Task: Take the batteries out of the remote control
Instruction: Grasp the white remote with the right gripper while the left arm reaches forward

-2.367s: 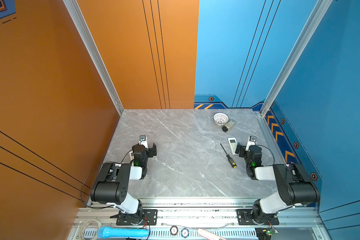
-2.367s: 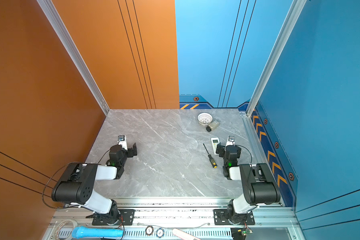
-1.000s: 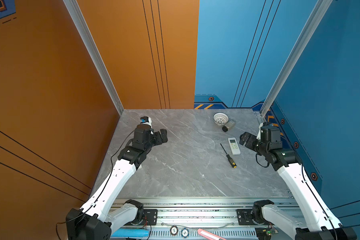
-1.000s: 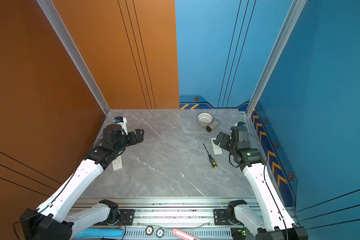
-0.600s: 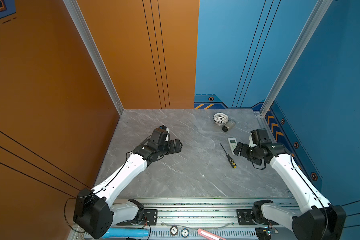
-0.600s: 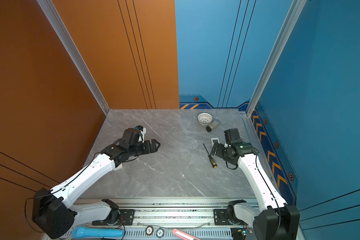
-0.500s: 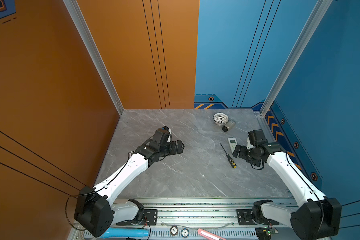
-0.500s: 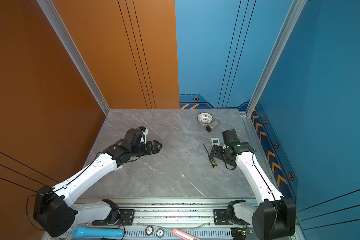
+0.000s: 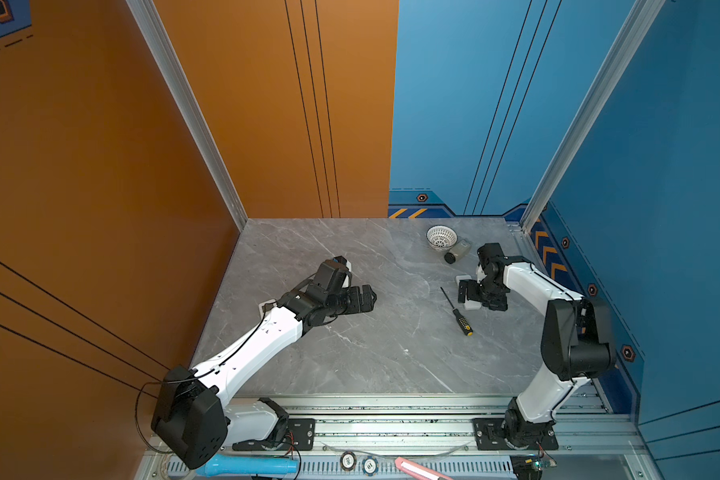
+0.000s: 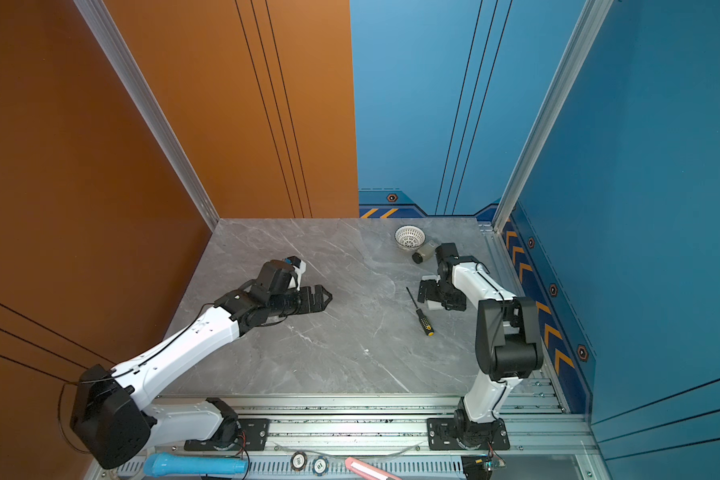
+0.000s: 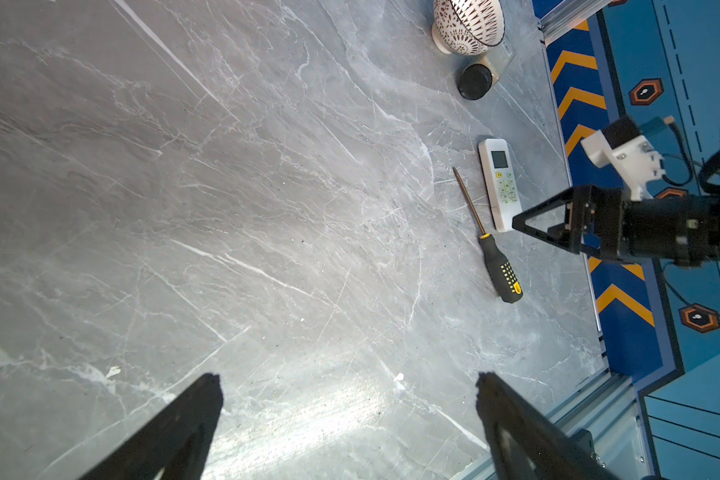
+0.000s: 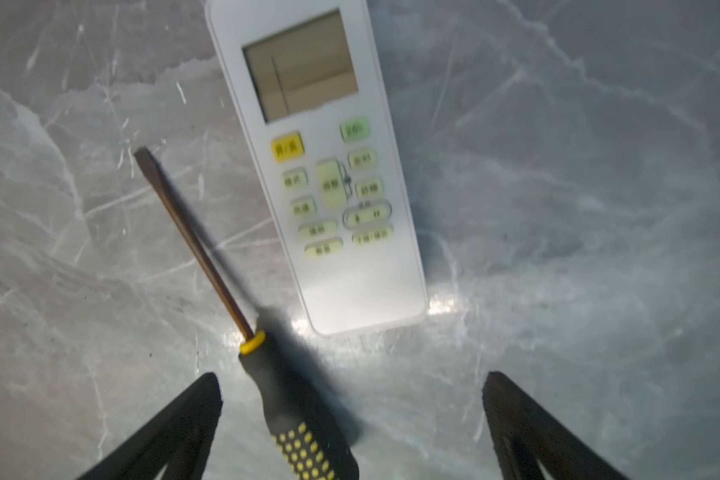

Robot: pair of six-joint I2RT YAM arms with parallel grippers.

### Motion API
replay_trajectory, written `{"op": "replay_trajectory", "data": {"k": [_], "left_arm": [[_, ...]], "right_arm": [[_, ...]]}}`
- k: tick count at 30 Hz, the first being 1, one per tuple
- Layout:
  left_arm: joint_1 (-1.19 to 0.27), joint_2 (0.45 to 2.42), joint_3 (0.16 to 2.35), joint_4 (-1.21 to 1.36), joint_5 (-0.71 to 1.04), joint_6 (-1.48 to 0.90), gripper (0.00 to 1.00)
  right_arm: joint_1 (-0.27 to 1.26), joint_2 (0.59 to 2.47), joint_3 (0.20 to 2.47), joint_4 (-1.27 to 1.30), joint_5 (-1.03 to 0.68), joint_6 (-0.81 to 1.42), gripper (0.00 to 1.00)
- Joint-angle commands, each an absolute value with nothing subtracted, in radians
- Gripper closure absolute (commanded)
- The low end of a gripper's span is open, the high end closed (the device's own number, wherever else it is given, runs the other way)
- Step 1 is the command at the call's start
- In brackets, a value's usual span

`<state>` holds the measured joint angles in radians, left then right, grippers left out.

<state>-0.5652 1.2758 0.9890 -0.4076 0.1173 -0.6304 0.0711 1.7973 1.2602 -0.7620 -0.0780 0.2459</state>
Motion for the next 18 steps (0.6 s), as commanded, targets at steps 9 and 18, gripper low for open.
{"op": "replay_trajectory", "data": {"k": [9,18], "left_arm": [[-0.568,1.258,1.014,-0.388,0.111,-0.635,0.02],[-0.566,1.284,1.046,-0.376,0.126,-0.632,0.02]], "right_arm": [[0.063,1.988,1.399,-0.757,-0.084,0.113,0.09],[0.064,2.015,1.408,-0.751,-0.089,0.062,0.28]]}}
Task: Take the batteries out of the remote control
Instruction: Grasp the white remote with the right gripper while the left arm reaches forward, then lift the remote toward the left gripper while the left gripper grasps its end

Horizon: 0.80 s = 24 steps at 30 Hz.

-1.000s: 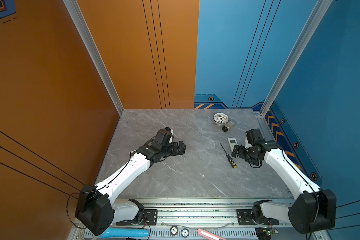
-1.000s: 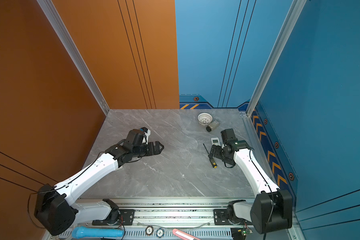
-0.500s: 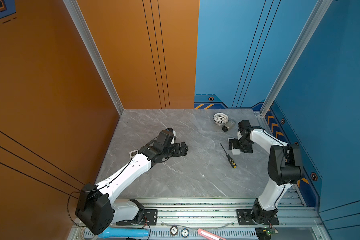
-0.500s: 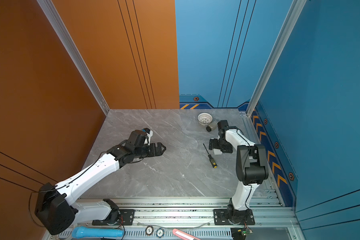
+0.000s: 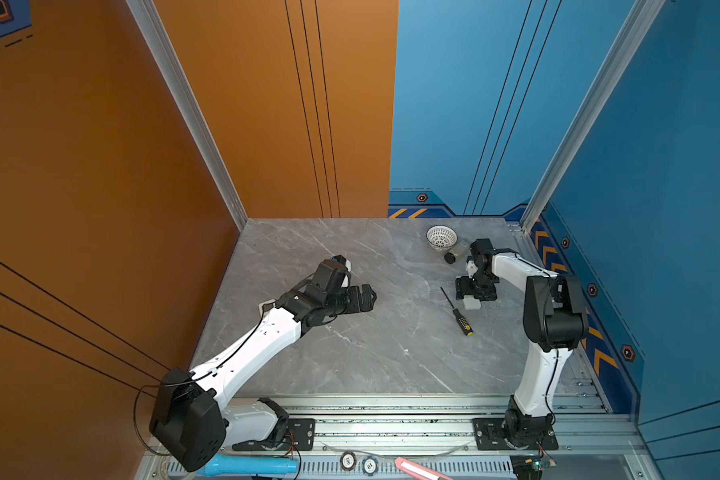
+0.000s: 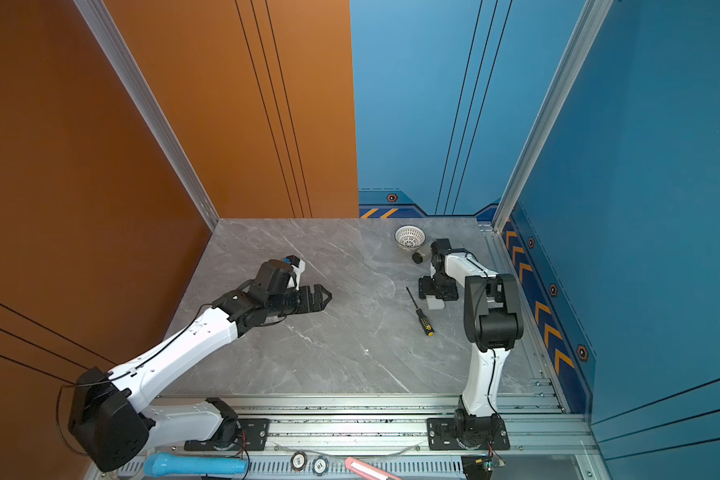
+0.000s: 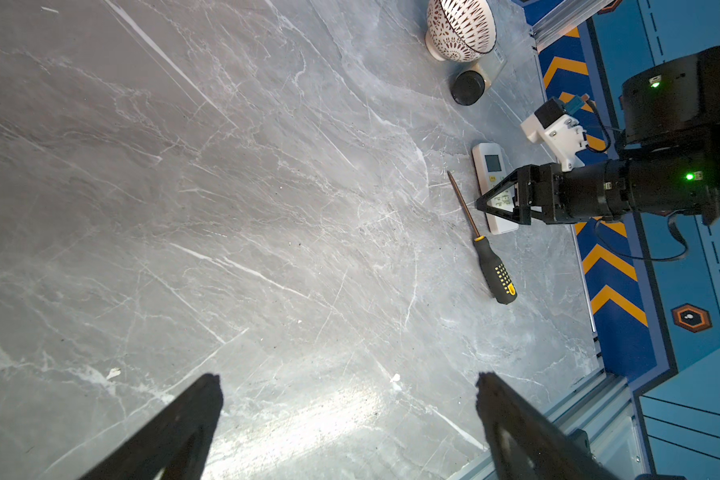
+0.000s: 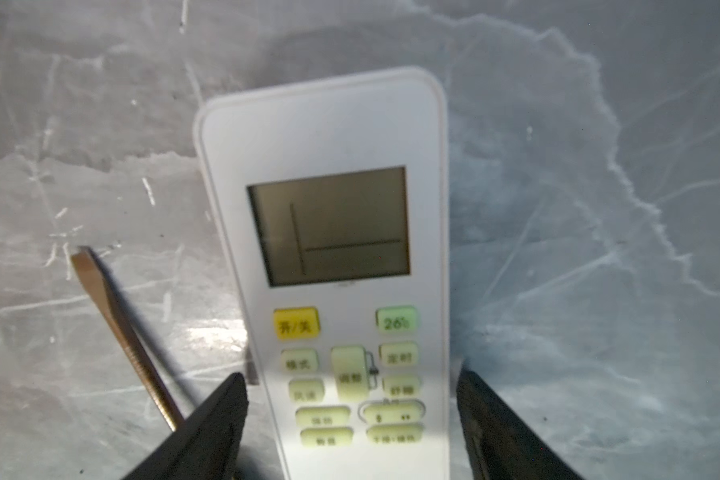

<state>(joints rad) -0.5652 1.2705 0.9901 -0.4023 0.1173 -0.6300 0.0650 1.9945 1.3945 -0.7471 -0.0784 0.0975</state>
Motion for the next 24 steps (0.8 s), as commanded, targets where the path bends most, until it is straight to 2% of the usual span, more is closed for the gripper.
{"op": "replay_trajectory", "data": {"k": [1,3,8,10,15,19,24], "left_arm": [[-0.566,1.288,1.058,-0.374,0.129,-0.635,0.02],[-0.566,1.300,1.068,-0.366,0.136,-0.637,0.02],[-0.566,1.328,1.090,-0.312,0.170,-0.665,0.02],[-0.568,1.343,1.093,-0.269,0.186,-0.688,0.02],[-0.568,1.393,1.100,-0.100,0.244,-0.795,0.02],[-0.571,1.443,1.091,0.078,0.289,-0.931,0.02],[-0.578,1.517,1.079,0.293,0.339,-1.056,0.00]], "right_arm": [[0.066,2.010,1.403,-0.748,-0.090,0.061,0.29],[0.071,1.989,1.384,-0.730,-0.090,0.061,0.33],[0.095,1.918,1.341,-0.691,-0.072,0.068,0.54],[0.108,1.894,1.338,-0.693,-0.072,0.066,0.58],[0.162,1.776,1.323,-0.676,-0.066,0.069,0.62],[0.236,1.661,1.339,-0.659,-0.143,0.088,0.64],[0.354,1.615,1.400,-0.669,-0.271,0.131,0.64]]}}
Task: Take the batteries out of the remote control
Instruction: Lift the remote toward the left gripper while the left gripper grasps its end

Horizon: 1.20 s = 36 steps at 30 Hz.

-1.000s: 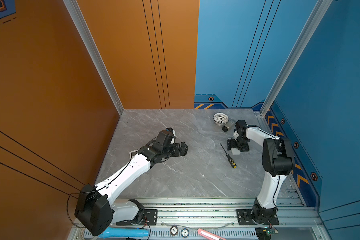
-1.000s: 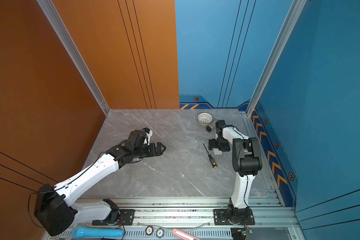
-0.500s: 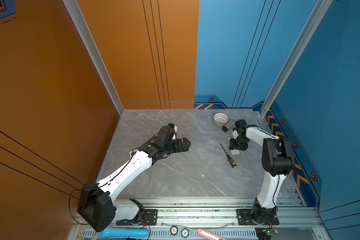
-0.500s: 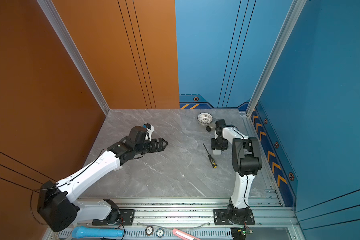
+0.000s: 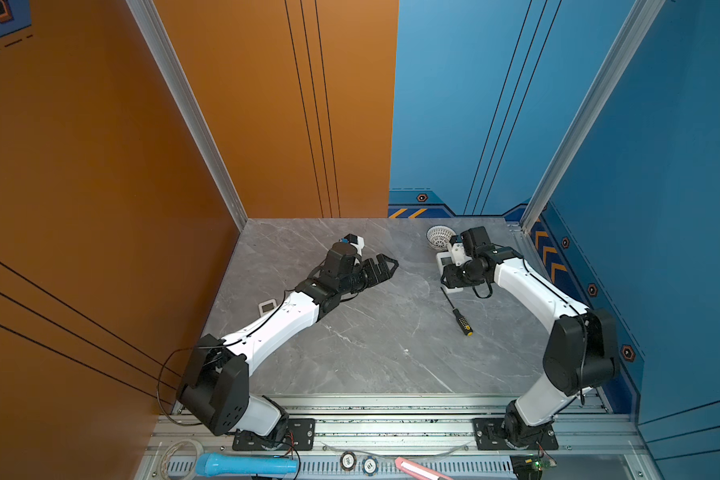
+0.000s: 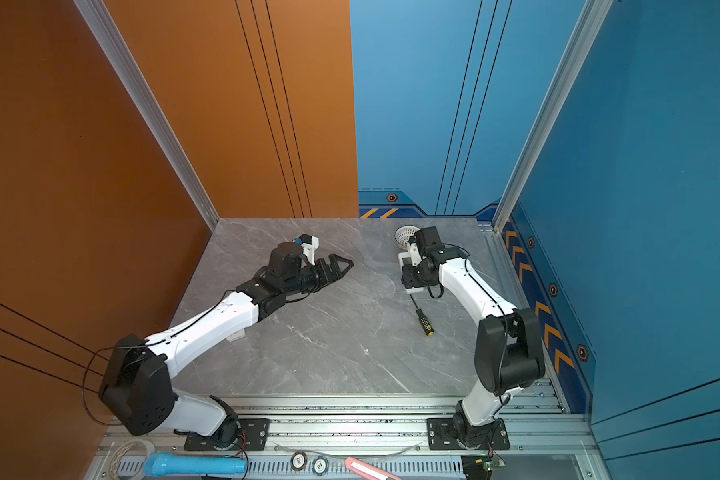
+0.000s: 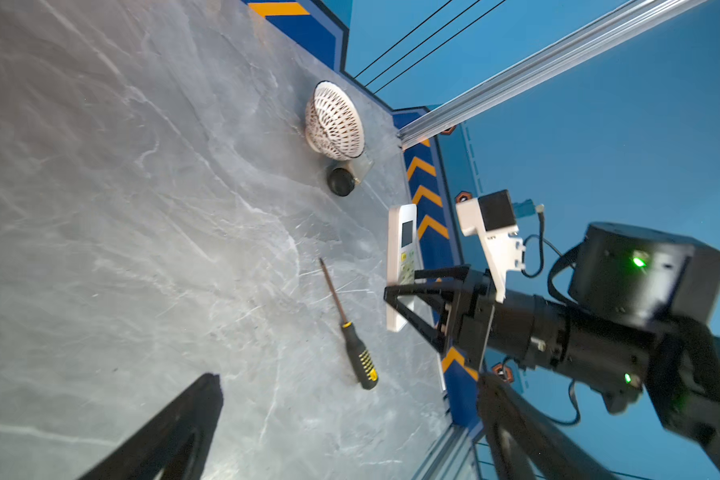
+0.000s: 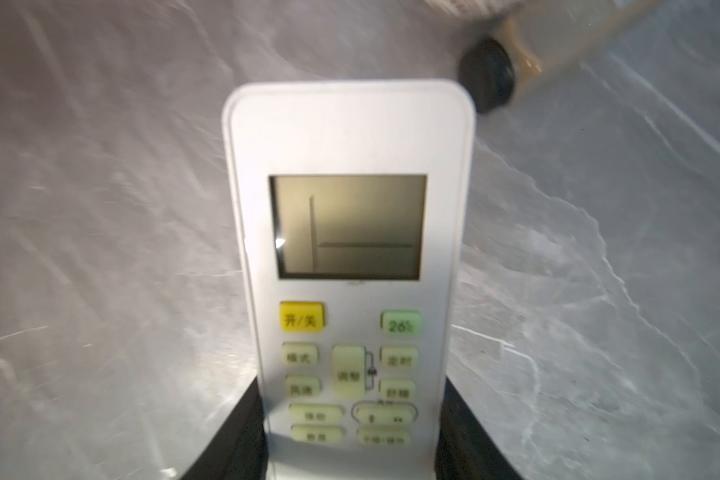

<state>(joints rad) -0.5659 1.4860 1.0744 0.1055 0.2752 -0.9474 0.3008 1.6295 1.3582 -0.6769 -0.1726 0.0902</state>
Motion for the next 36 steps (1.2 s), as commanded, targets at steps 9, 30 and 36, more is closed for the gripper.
{"op": "replay_trajectory", "data": {"k": [9,30,36], "left_arm": [[-0.594,1.597,1.057,0.389,0.357,-1.108,0.21],[-0.532,1.614,0.986,0.396,0.312,-1.129,0.90],[-0.461,1.528,0.963,0.442,0.246,-1.215,0.92]], "right_arm": [[0.487,1.627,1.451,-0.652,-0.348,0.193,0.63],[0.554,1.592,1.419,-0.550,-0.462,0.355,0.32],[0.499,1.438,1.185,-0.110,-0.410,0.817,0.00]]}}
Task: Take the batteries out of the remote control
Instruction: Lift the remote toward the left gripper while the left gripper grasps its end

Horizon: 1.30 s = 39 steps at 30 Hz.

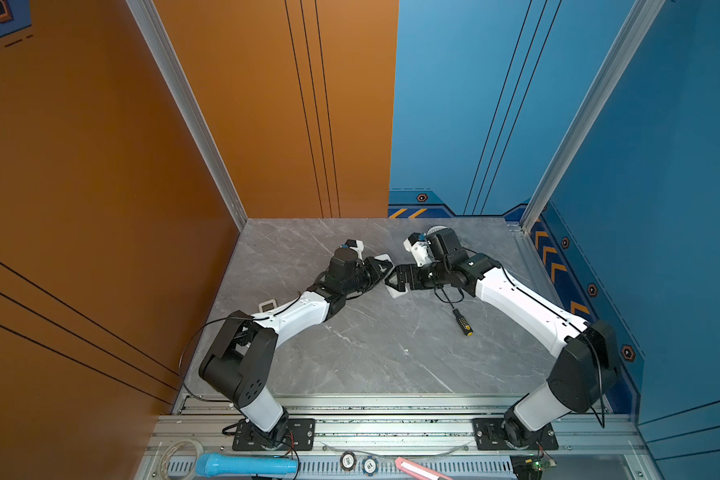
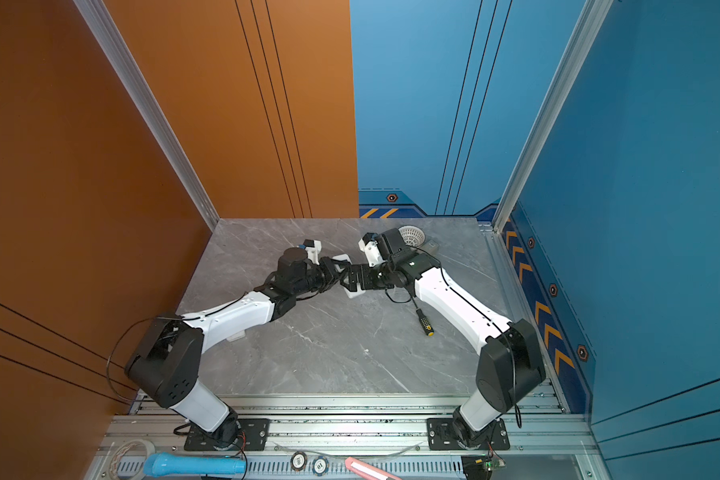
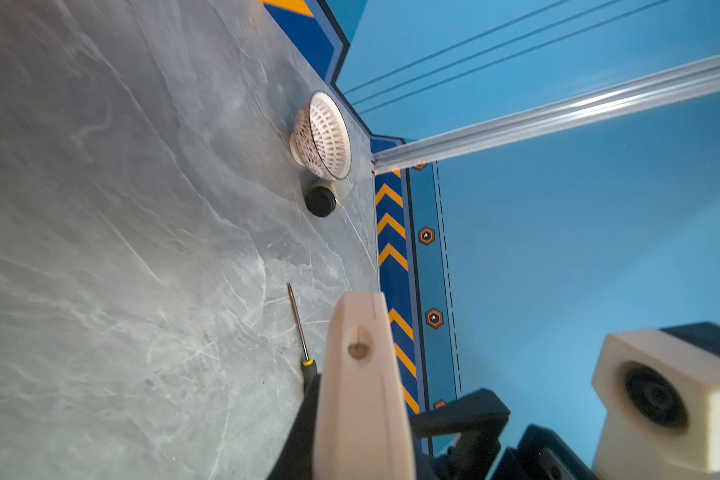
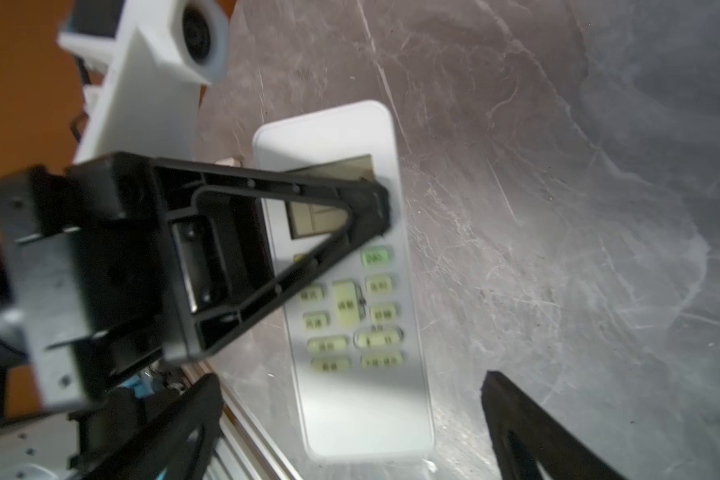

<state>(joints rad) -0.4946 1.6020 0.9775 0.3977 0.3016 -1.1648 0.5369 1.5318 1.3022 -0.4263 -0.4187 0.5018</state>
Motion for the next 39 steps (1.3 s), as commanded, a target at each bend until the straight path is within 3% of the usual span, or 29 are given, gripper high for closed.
{"op": "replay_trajectory", "data": {"k": [1,8,16,24,33,39], "left_arm": [[-0.450,1.518,0.959,0.465,0.243,-1.233,0.92],[-0.411,1.510,0.974,0.607,0.260,-1.353,0.93],[-0.434,1.511,0.987,0.653,0.254,-1.395,0.92],[-0.437,1.482,0.933,0.690,0.213,-1.407,0.92],[-0.443,1.473,0.892,0.731,0.158,-1.407,0.91],[-0.449,1.458,0.869,0.741,0.136,-1.411,0.88]], "right_arm": [[0.490,1.413,1.131,0.000,-0.409,0.904,0.00],[0.504,1.463,0.997,0.556,-0.470,1.244,0.01],[0.544,1.641,1.039,0.827,-0.486,1.358,0.14],[0.580,1.695,1.089,0.871,-0.497,1.381,0.24],[0.603,1.683,1.050,0.909,-0.458,1.412,0.41],[0.602,1.661,1.061,0.887,-0.453,1.392,0.64]]}}
